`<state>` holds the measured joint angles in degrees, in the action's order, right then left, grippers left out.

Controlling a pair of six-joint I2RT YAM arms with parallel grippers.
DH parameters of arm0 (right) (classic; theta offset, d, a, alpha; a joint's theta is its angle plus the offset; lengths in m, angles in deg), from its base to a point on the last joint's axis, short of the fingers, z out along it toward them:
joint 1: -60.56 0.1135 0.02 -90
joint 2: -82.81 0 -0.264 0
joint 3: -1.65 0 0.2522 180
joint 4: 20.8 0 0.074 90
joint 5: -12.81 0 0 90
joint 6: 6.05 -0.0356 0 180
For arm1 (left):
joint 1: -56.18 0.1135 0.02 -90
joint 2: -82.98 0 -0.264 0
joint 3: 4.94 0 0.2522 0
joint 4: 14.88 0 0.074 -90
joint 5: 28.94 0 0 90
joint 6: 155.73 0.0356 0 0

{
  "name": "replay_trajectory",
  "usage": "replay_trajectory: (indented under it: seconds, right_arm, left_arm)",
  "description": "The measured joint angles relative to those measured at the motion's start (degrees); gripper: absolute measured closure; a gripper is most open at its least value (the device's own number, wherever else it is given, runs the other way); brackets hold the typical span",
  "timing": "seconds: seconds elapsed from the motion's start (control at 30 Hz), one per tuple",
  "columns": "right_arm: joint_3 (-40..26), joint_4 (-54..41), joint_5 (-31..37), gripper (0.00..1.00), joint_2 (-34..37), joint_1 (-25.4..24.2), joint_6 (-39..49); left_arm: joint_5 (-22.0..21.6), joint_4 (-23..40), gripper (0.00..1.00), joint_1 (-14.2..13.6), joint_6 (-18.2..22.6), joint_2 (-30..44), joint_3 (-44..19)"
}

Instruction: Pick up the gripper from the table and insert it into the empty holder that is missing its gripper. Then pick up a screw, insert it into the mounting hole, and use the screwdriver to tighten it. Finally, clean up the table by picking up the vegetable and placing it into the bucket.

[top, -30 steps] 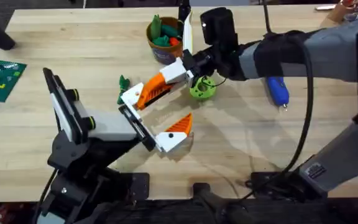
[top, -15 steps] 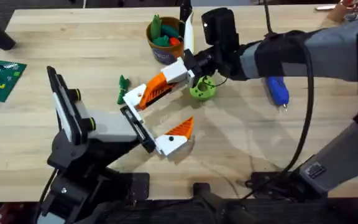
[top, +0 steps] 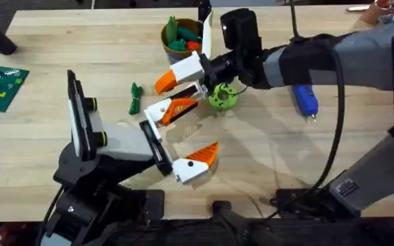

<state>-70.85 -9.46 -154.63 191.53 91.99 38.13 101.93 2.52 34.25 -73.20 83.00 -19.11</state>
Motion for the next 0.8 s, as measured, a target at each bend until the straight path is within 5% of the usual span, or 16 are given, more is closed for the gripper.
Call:
replay_trajectory:
  seconds: [0.43,0.63,0.8]
  right_arm:
    - [-0.02,-2.79,-4.49,0.007,0.0,-5.27,0.04]
    - [-0.08,-22.88,-5.64,0.006,-0.54,-6.62,7.83]
    - [0.39,-51.13,-5.92,0.008,-4.09,-9.04,25.75]
  left_arm:
    - [1.8,0.07,0.017,0.0,-0.19,0.0,0.0]
    - [1.8,0.07,0.017,0.0,-0.32,0.0,0.0]
    - [1.79,0.09,0.017,0.0,-0.34,0.0,0.0]
